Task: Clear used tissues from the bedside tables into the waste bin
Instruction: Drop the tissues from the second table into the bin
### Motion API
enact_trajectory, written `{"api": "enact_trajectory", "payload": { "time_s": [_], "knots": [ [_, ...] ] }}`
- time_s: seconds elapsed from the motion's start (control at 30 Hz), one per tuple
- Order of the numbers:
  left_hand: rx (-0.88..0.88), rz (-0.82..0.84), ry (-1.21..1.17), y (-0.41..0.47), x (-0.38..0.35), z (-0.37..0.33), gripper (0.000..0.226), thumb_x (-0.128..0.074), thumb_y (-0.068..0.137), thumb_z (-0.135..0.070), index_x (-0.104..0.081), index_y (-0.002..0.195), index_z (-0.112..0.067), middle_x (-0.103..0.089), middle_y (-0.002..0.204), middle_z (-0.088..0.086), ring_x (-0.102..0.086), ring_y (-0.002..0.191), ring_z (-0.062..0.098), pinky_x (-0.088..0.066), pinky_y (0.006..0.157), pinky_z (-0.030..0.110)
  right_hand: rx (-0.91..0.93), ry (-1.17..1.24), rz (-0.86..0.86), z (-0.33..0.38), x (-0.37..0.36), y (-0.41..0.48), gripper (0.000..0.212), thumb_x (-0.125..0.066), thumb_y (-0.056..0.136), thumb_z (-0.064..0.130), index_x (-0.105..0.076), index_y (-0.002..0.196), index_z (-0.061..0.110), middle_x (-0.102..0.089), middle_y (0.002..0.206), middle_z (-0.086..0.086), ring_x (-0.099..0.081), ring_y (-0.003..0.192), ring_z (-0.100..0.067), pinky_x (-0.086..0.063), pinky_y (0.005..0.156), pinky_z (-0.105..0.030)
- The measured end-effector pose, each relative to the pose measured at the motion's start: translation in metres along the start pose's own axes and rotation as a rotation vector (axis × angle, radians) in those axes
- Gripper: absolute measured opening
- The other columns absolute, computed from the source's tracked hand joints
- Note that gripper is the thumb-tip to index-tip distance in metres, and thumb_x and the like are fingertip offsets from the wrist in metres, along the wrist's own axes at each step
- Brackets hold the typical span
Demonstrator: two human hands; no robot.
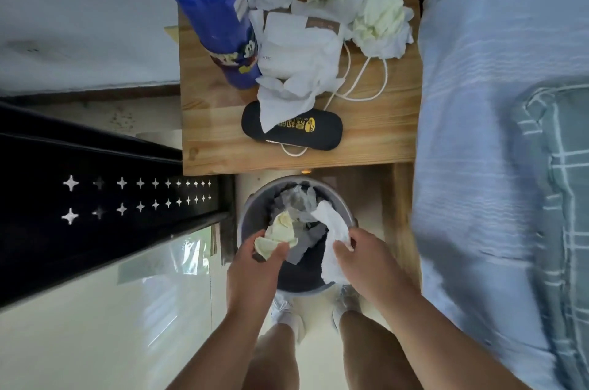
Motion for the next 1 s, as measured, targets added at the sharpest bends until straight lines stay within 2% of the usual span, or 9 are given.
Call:
{"api": "enact_trajectory", "payload": {
  "time_s": [0.1, 0.23, 0.33, 0.5, 0.57, 0.63, 0.73, 0.87, 1.0],
  "knots": [
    [-0.012, -0.013, 0.116, 0.025, -0.009, 0.024, 0.041, -0.082, 0.081, -0.055, -0.063, 0.117, -0.051, -0.067, 0.095, -0.03, -0.07, 0.096, 0.009, -0.052, 0.071, 0.03, -0.022, -0.006, 0.076, -0.008, -0.019, 0.024, 0.017, -0.057, 0.095, 0.037, -0.062, 0.103, 0.023, -0.073, 0.104, -0.001, -0.067, 0.095, -0.023, -0.057, 0.087, -0.04],
    [0.028, 0.034, 0.231, 0.044, -0.014, 0.039, 0.075, -0.082, 0.082, -0.055, -0.057, 0.149, -0.031, -0.07, 0.136, -0.01, -0.069, 0.119, 0.022, -0.053, 0.093, 0.037, -0.033, 0.031, 0.107, -0.018, -0.023, 0.044, 0.049, -0.061, 0.097, 0.035, -0.057, 0.144, 0.02, -0.065, 0.141, -0.006, -0.061, 0.127, -0.026, -0.05, 0.106, -0.039],
    [0.002, 0.008, 0.171, 0.037, -0.01, 0.025, 0.063, -0.075, 0.088, -0.055, -0.058, 0.146, -0.035, -0.068, 0.141, -0.008, -0.073, 0.113, 0.025, -0.056, 0.099, 0.043, -0.015, 0.067, 0.041, -0.015, -0.014, 0.045, 0.039, -0.061, 0.098, 0.035, -0.064, 0.135, 0.023, -0.072, 0.13, -0.001, -0.066, 0.118, -0.02, -0.051, 0.101, -0.034],
    [-0.163, -0.092, -0.084, 0.011, 0.008, -0.053, 0.012, -0.064, 0.1, -0.04, -0.064, 0.103, -0.052, -0.074, 0.114, -0.019, -0.075, 0.102, 0.02, -0.061, 0.094, 0.055, 0.171, 0.113, -0.079, 0.021, 0.036, 0.026, 0.022, -0.056, 0.101, 0.038, -0.07, 0.116, 0.032, -0.068, 0.097, 0.021, -0.065, 0.091, -0.001, -0.047, 0.072, -0.016],
    [-0.28, -0.132, -0.167, 0.0, 0.019, -0.097, 0.017, -0.063, 0.102, -0.038, -0.066, 0.099, -0.054, -0.075, 0.105, -0.019, -0.074, 0.096, 0.014, -0.063, 0.09, 0.045, 0.249, 0.15, -0.148, 0.045, 0.067, 0.02, 0.018, -0.057, 0.1, 0.04, -0.072, 0.109, 0.036, -0.07, 0.096, 0.023, -0.064, 0.09, 0.007, -0.047, 0.074, -0.017],
    [-0.455, -0.14, -0.177, -0.012, 0.03, -0.141, 0.016, -0.062, 0.1, -0.042, -0.069, 0.099, -0.057, -0.074, 0.1, -0.022, -0.07, 0.089, 0.004, -0.058, 0.078, 0.018, 0.319, 0.219, -0.239, 0.071, 0.102, 0.015, 0.014, -0.06, 0.098, 0.04, -0.073, 0.103, 0.039, -0.071, 0.09, 0.024, -0.064, 0.088, 0.012, -0.044, 0.07, -0.007],
    [-0.71, -0.171, -0.014, -0.016, 0.04, -0.195, 0.014, -0.062, 0.097, -0.049, -0.069, 0.109, -0.048, -0.068, 0.1, -0.027, -0.064, 0.09, 0.001, -0.052, 0.075, 0.017, 0.43, 0.279, -0.403, 0.105, 0.152, 0.015, 0.013, -0.064, 0.097, 0.034, -0.077, 0.099, 0.035, -0.072, 0.079, 0.028, -0.065, 0.082, 0.013, -0.045, 0.065, -0.003],
    [-0.79, -0.225, 0.396, 0.003, 0.033, -0.237, 0.034, -0.071, 0.096, -0.049, -0.07, 0.127, -0.034, -0.066, 0.126, -0.013, -0.058, 0.119, 0.013, -0.045, 0.088, 0.029, 0.505, 0.275, -0.561, 0.133, 0.198, 0.036, 0.019, -0.064, 0.098, 0.03, -0.076, 0.113, 0.028, -0.073, 0.102, 0.016, -0.067, 0.087, -0.002, -0.056, 0.079, -0.026],
    [-0.772, -0.128, 0.566, 0.02, 0.023, -0.243, 0.049, -0.078, 0.091, -0.047, -0.066, 0.136, -0.03, -0.064, 0.135, -0.007, -0.057, 0.125, 0.018, -0.046, 0.091, 0.03, 0.547, 0.101, -0.657, 0.146, 0.218, 0.068, 0.036, -0.063, 0.099, 0.025, -0.065, 0.135, 0.023, -0.063, 0.129, -0.001, -0.062, 0.094, -0.01, -0.051, 0.084, -0.024]
  ]
}}
Point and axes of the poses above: each hand's wrist, its own y-axis towards the middle knuckle, its own x-axis out of the back of the hand, z = x × y, the point moved 1 cm from there along y, towards the middle knuckle
